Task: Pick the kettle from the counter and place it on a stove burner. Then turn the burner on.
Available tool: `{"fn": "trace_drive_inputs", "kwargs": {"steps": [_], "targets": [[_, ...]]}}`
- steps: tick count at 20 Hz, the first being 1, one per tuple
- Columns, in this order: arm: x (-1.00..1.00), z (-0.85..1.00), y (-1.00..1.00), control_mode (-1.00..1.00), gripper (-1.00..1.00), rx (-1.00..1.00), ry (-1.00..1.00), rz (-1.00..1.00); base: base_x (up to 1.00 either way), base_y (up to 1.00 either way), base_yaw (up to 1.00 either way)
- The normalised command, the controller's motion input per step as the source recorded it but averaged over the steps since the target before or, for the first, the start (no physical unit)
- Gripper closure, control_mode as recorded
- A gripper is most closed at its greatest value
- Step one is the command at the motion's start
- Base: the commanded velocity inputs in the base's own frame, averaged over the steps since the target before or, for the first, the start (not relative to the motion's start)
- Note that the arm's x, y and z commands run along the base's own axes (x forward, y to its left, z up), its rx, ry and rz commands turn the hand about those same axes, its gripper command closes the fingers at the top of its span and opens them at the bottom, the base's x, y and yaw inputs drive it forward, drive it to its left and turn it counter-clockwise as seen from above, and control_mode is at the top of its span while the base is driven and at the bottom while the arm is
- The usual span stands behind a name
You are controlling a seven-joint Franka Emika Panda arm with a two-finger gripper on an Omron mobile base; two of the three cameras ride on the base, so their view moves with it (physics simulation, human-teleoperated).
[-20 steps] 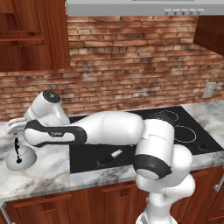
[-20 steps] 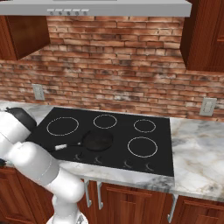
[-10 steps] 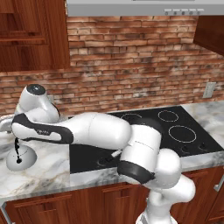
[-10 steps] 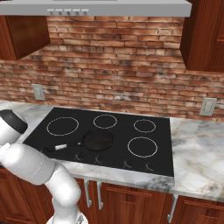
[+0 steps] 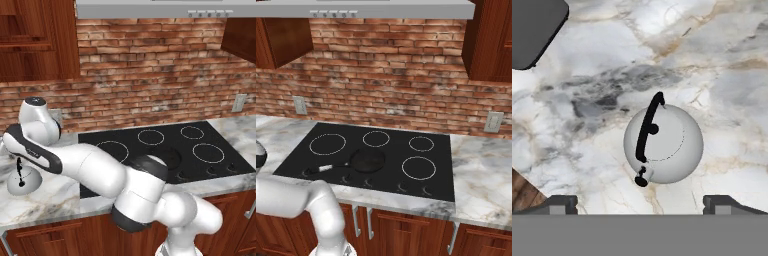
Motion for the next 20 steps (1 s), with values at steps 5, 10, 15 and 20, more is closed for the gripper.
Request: {"fn": "trace_drive_inputs", "kwargs": {"steps": [5,10,15,20], "targets": [[0.0,-0.24,0.0,-1.0,-1.0,-0.06,0.1,0.0,0.0,0.0,0.0],[0.0,-0.29,0.06,-1.0,-1.0,-0.08,0.09,0.0,0.0,0.0,0.0],[0.06,-0.26,0.19,-1.0,-1.0,-0.07,0.05,0.0,0.0,0.0,0.0],[0.19,-0.2,0.28,-1.0,-1.0,-0.01,0.0,0.0,0.0,0.0,0.0]]}}
